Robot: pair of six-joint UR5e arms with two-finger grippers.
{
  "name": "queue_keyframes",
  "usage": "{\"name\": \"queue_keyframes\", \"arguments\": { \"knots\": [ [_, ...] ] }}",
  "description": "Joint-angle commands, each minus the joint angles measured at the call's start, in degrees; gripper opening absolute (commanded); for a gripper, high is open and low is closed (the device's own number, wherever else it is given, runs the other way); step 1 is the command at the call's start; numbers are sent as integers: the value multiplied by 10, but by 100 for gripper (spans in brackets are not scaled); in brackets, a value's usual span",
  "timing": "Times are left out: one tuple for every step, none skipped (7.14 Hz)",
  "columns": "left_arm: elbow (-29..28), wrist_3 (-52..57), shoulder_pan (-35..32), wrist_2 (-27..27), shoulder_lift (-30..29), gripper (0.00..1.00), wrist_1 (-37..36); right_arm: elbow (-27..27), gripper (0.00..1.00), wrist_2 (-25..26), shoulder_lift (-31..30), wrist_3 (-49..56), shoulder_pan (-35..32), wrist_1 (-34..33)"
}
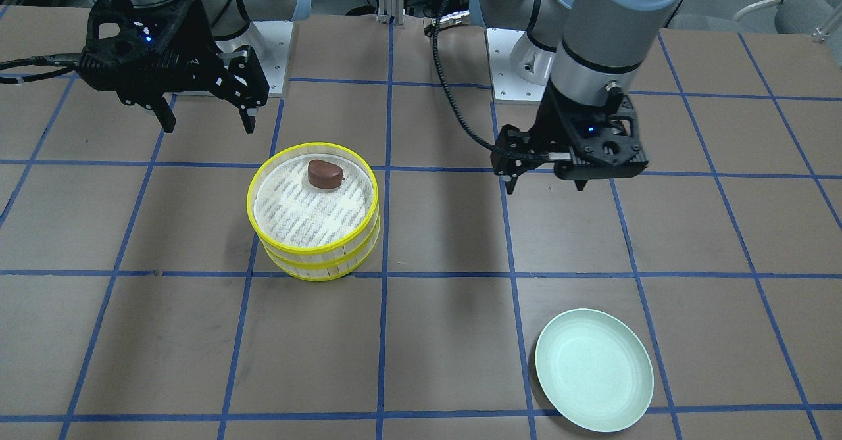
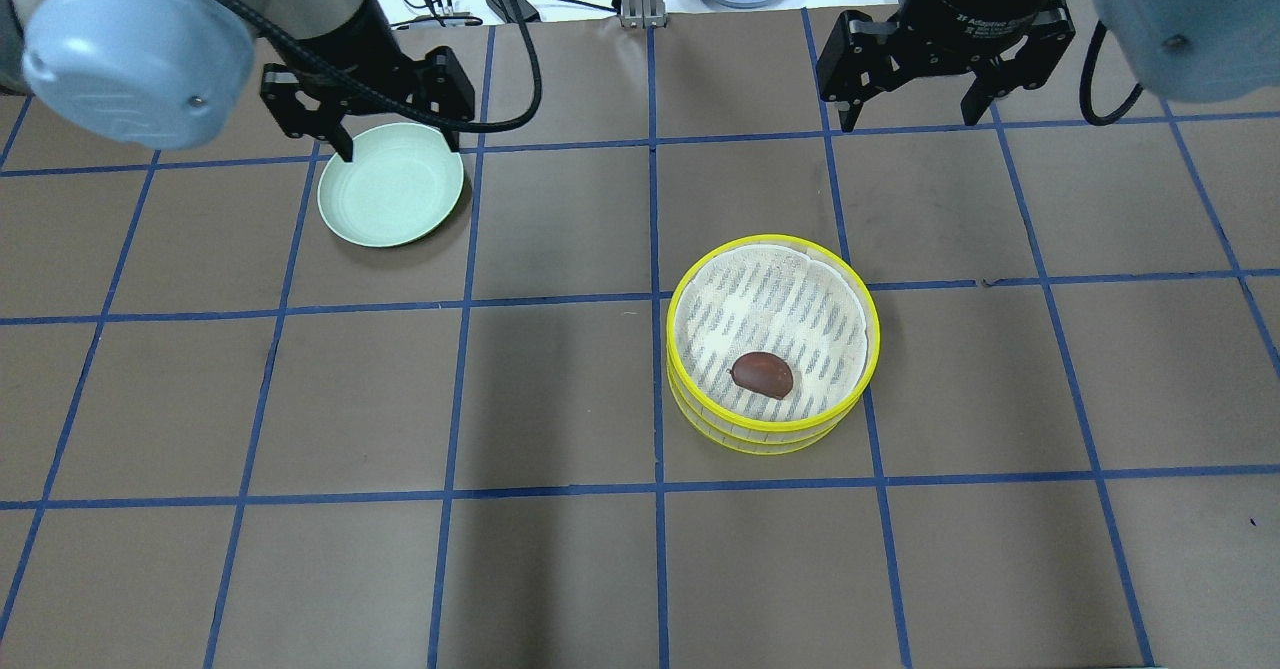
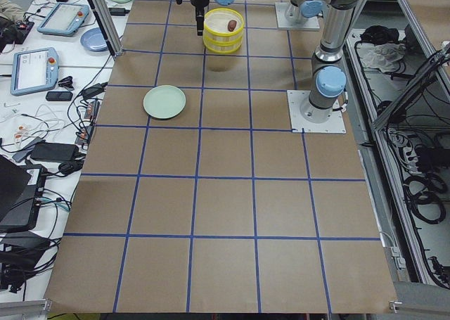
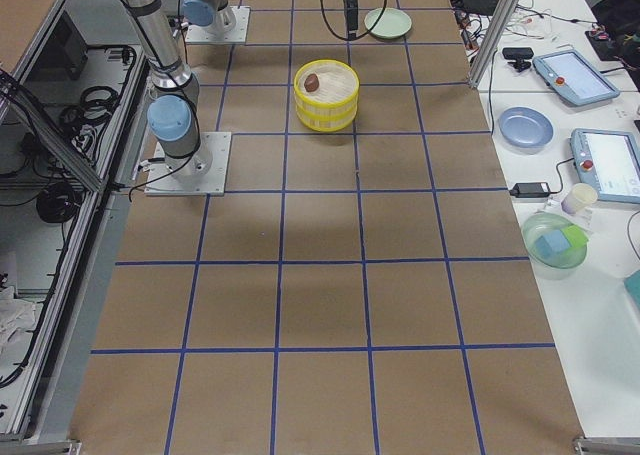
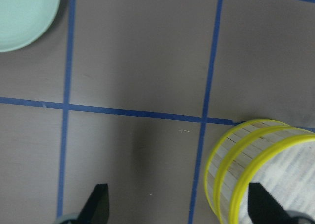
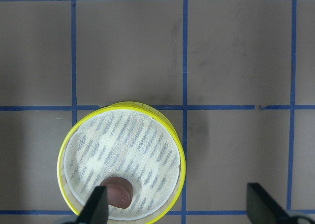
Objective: Stack buns with steamer
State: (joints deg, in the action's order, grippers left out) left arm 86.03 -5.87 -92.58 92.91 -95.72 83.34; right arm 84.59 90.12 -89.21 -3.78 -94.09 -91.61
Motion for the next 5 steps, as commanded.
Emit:
{"name": "queue_keyframes", "arguments": {
  "knots": [
    [-3, 41, 42, 18, 47, 100, 52, 0, 100, 2, -1, -1, 0, 1],
    [5, 40, 37, 18, 62, 100, 54, 0, 100, 1, -1, -1, 0, 0],
    [8, 39, 35, 7, 71, 100, 53, 0, 100, 1, -2, -2, 0, 1],
    [23, 34, 35, 10, 83, 100, 58, 0, 100, 1, -3, -5, 0, 0],
    [35, 35, 35, 9, 91, 100, 56, 0, 100, 1, -3, -5, 0, 0]
  ]
}}
